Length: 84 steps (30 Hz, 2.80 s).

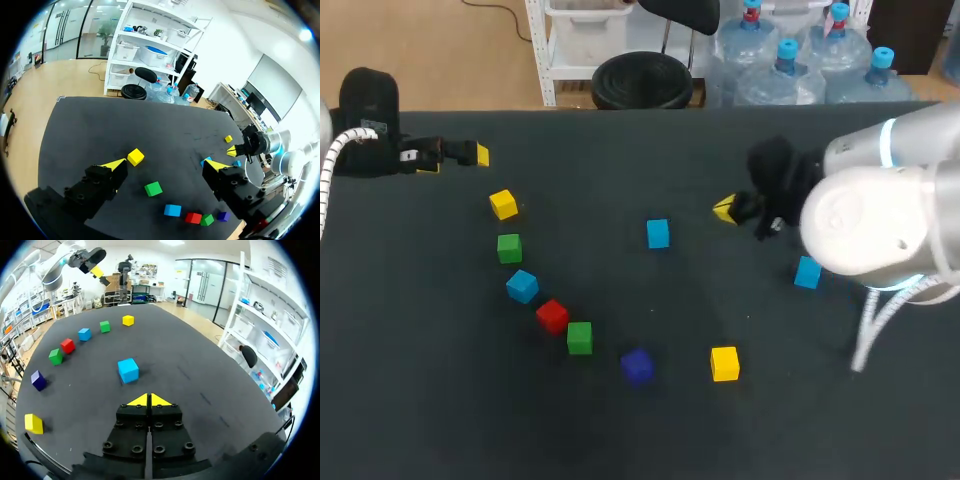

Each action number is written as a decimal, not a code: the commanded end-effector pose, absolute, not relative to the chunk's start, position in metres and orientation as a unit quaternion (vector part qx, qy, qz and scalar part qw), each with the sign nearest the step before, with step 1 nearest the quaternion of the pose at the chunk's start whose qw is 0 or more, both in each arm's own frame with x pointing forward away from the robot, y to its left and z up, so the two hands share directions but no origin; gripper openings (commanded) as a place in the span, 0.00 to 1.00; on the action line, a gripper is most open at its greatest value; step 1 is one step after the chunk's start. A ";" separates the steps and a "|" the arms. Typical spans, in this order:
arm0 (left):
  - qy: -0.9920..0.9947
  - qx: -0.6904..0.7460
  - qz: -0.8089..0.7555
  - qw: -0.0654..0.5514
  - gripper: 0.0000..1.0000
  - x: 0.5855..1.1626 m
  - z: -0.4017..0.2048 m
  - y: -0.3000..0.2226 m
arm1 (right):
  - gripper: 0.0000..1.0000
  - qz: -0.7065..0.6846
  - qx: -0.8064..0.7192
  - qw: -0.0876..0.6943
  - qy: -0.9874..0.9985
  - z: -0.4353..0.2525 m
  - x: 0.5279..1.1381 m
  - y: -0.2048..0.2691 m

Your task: Place the blue cubes, place green cubes on the blue cubes, place the yellow cubes on the green cubes, then place the red cubes on the yellow cubes, and place purple cube on the red cubes.

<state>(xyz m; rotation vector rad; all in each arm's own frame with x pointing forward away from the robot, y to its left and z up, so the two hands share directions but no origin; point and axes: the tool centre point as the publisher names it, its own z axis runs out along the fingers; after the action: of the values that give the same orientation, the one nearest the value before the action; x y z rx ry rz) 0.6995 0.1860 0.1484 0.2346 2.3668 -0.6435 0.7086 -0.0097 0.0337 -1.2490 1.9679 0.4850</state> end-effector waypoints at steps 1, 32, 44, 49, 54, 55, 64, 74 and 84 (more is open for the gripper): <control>0.908 0.089 -0.244 0.330 1.00 0.700 0.150 0.185 | 0.18 0.182 -0.487 0.354 0.777 0.056 0.689 -0.040; 0.908 0.089 -0.244 0.330 1.00 0.700 0.150 0.185 | 1.00 0.249 -0.513 0.318 0.757 0.051 0.632 -0.138; 0.908 0.089 -0.244 0.330 1.00 0.700 0.150 0.185 | 1.00 0.253 -0.523 0.315 0.750 0.024 0.618 -0.137; 0.908 0.089 -0.244 0.330 1.00 0.700 0.150 0.185 | 1.00 0.254 -0.519 0.316 0.752 0.012 0.619 -0.132; 0.908 0.089 -0.244 0.330 1.00 0.700 0.150 0.185 | 1.00 0.257 -0.514 0.312 0.757 0.001 0.622 -0.126; 0.908 0.089 -0.244 0.330 1.00 0.700 0.150 0.185 | 1.00 0.257 -0.513 0.311 0.758 -0.001 0.623 -0.126; 0.908 0.089 -0.244 0.330 1.00 0.700 0.150 0.185 | 1.00 0.258 -0.501 0.311 0.765 -0.006 0.632 -0.123; 0.908 0.089 -0.244 0.330 1.00 0.700 0.150 0.185 | 1.00 0.264 -0.500 0.307 0.765 -0.011 0.631 -0.118; 0.908 0.089 -0.244 0.330 1.00 0.700 0.150 0.185 | 0.88 0.265 -0.499 0.304 0.767 -0.014 0.633 -0.119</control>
<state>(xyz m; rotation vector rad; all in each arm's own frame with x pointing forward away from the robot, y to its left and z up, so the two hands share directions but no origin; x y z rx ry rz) 0.6995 0.1861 0.1484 0.2346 2.3669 -0.6435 0.6316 -0.1193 -0.0123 -1.3234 2.0335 0.6984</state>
